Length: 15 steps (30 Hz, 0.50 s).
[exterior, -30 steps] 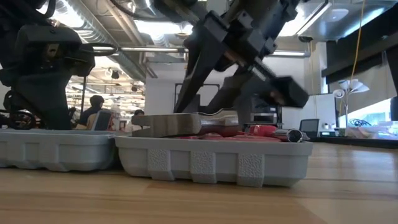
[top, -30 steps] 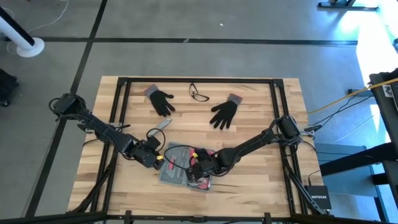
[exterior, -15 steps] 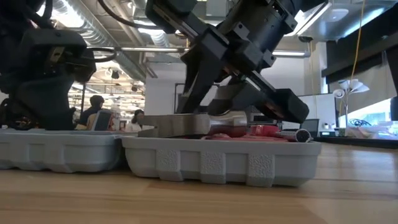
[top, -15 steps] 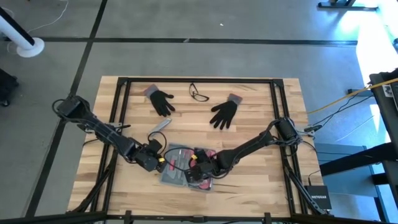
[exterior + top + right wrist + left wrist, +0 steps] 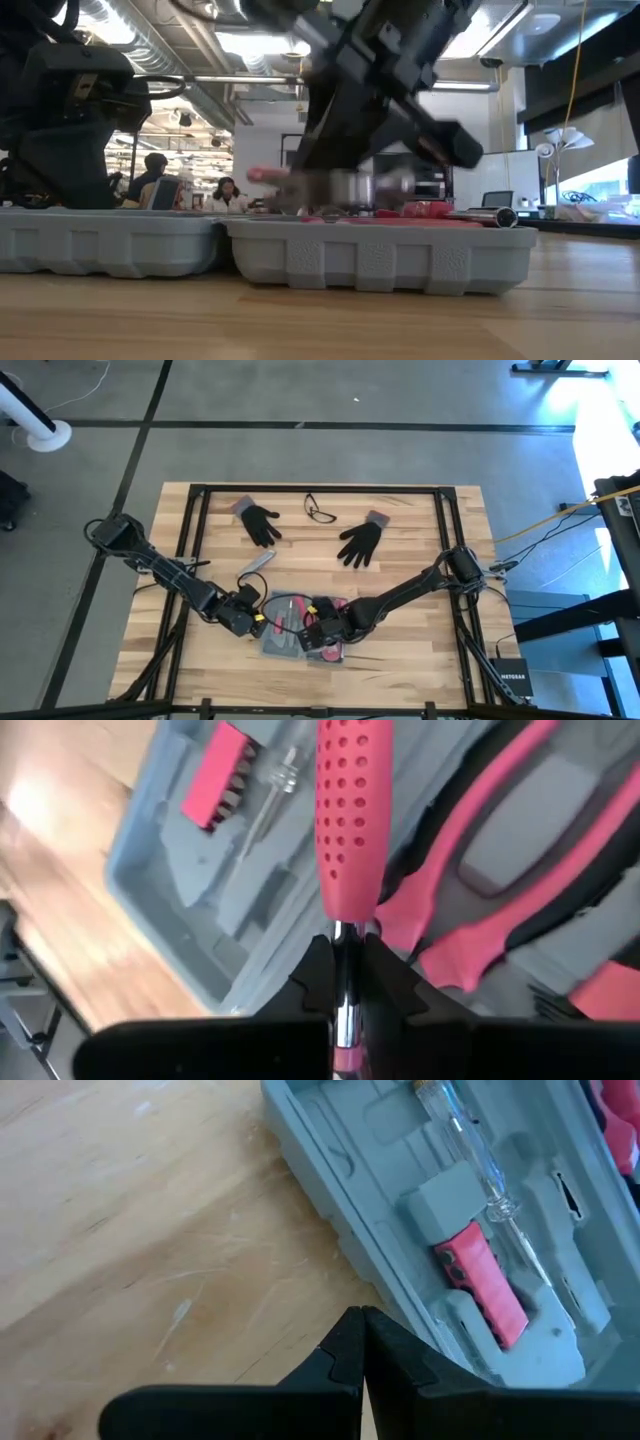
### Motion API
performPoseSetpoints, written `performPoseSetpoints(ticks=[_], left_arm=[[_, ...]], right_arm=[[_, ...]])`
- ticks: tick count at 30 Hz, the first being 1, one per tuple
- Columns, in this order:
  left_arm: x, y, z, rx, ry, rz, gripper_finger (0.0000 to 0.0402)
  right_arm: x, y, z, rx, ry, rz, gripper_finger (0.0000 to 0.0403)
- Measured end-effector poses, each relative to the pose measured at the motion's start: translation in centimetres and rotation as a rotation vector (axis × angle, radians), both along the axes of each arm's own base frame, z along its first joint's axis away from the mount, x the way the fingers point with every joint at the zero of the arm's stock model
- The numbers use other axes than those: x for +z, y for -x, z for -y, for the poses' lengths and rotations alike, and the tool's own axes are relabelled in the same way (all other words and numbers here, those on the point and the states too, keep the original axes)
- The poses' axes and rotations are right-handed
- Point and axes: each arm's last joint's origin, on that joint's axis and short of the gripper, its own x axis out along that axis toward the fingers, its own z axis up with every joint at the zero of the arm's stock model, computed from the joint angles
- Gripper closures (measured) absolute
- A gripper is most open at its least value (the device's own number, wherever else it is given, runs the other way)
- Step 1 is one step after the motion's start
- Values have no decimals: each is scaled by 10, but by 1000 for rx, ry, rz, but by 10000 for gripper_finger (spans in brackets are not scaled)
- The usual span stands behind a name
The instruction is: Prefit tool cases
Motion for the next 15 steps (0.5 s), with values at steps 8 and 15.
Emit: performPoseSetpoints(ticks=[8,15], left_arm=[[-1,2,1,-15,-13,-14,402],[-1,5,6,-74,-39,-16,401]], right_arm=[[41,27,6,-26,78,-57,387],[54,89,0,-205,91,-137,387]])
